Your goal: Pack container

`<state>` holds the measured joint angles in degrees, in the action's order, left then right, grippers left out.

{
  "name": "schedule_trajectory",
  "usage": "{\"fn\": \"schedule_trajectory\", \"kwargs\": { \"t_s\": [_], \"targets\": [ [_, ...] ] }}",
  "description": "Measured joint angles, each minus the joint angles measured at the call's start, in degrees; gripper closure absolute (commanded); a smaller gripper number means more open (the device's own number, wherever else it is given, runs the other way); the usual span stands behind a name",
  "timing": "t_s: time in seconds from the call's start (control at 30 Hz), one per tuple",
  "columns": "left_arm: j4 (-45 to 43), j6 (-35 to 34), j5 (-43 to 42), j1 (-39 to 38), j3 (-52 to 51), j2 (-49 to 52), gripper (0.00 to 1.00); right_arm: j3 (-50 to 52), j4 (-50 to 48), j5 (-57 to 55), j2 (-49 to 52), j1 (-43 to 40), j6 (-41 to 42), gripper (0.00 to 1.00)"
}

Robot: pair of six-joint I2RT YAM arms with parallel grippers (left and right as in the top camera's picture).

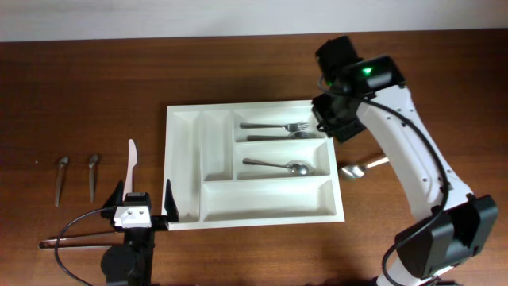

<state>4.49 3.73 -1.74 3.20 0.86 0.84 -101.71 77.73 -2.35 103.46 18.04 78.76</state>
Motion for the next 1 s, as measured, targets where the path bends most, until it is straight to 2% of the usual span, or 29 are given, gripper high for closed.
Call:
{"fn": "schedule_trajectory", "kwargs": {
  "t_s": [0.17,0.33,0.37,0.4,0.43,0.6,0.67,0.83,1.0],
  "targets": [
    [0.0,0.0,0.0,0.0,0.0,0.0,0.01,0.5,0.7,-0.7,0.0,-1.1,0.6,0.85],
    [0.0,0.0,0.0,0.0,0.0,0.0,0.01,0.5,5.4,-2.7,0.0,-7.1,0.8,0.8],
    [0.0,0.0,0.0,0.0,0.0,0.0,0.01,0.6,6.4,-3.4,0.0,-8.9,0.8,0.78],
    [0.0,0.0,0.0,0.0,0.0,0.0,0.01,0.6,7.0,-3.9,0.0,-10.7,0.8,0.65],
    [0.0,0.0,0.0,0.0,0.0,0.0,0.01,0.7,7.3,-4.3,0.0,-12.3,0.9,0.58],
    [0.0,0.0,0.0,0.0,0.0,0.0,0.01,4.1,7.2,-5.7,0.0,-20.1,0.8,0.53],
    [0.0,0.0,0.0,0.0,0.0,0.0,0.01,7.9,5.1,-5.8,0.0,-22.6,0.3,0.53],
    [0.0,0.0,0.0,0.0,0.0,0.0,0.01,18.7,-5.6,-3.7,0.0,-26.3,-5.4,0.31],
    [0.0,0.0,0.0,0.0,0.0,0.0,0.01,24.1,-14.8,0.9,0.0,-26.9,-8.4,0.19]
  ]
}}
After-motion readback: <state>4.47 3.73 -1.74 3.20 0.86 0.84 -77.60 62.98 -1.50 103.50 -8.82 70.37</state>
